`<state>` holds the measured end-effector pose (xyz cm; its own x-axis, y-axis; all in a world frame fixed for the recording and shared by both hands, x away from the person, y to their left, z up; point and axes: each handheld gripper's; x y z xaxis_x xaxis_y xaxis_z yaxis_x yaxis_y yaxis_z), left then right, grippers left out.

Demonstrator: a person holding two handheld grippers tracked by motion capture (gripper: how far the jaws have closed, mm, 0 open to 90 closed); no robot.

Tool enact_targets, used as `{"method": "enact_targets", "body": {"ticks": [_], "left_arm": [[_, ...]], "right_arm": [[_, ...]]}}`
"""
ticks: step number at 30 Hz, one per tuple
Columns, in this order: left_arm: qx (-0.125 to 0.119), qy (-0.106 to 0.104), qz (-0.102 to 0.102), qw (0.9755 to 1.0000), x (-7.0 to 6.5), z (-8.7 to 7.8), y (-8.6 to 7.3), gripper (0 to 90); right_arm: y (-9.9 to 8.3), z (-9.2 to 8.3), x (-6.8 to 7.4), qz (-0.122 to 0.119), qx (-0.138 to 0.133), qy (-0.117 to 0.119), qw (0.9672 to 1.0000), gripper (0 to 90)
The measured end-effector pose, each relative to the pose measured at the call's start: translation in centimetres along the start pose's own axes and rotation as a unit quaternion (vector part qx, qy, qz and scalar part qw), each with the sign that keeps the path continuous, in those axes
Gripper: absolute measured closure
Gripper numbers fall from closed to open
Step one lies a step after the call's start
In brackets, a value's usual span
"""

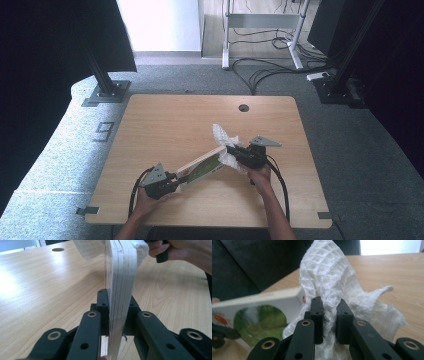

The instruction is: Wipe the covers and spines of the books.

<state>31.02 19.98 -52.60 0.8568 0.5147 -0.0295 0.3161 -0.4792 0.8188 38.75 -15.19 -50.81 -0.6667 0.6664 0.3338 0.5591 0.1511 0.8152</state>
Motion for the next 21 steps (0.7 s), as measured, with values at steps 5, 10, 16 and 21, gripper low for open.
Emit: {"method": "enact_targets", "body": {"ticks": [5, 10, 16, 21], "left_arm": [[0.000, -0.001, 0.000, 1.0000, 0.0, 0.0, 0.0, 79.6], [-0.002, -0.001, 0.001, 1.0000, 0.0, 0.0, 0.0, 79.5], [-0.001, -0.001, 0.001, 1.0000, 0.0, 0.0, 0.0, 79.6], [-0.001, -0.001, 0.002, 1.0000, 0.0, 0.1, 0.0, 79.6]], "right_arm": [[-1.3, 1.0, -0.1, -0.011, 0.048, -0.028, 0.9984, 78.5], [-2.1, 2.3, -0.4, -0.013, 0.108, -0.051, 0.9928, 78.5], [-2.9, 3.2, -0.8, -0.008, 0.146, -0.059, 0.9875, 78.3], [-2.4, 2.1, -0.7, -0.007, 0.102, -0.050, 0.9935, 78.2]]}}
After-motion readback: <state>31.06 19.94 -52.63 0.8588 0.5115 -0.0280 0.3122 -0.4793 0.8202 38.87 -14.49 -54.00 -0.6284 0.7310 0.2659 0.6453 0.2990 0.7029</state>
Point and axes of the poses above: each handheld gripper's, and its own axes: z roughly forward along the jaws, y roughly out of its top, x roughly to its left, and after that the axes turned 12 degrees about x, right-handed
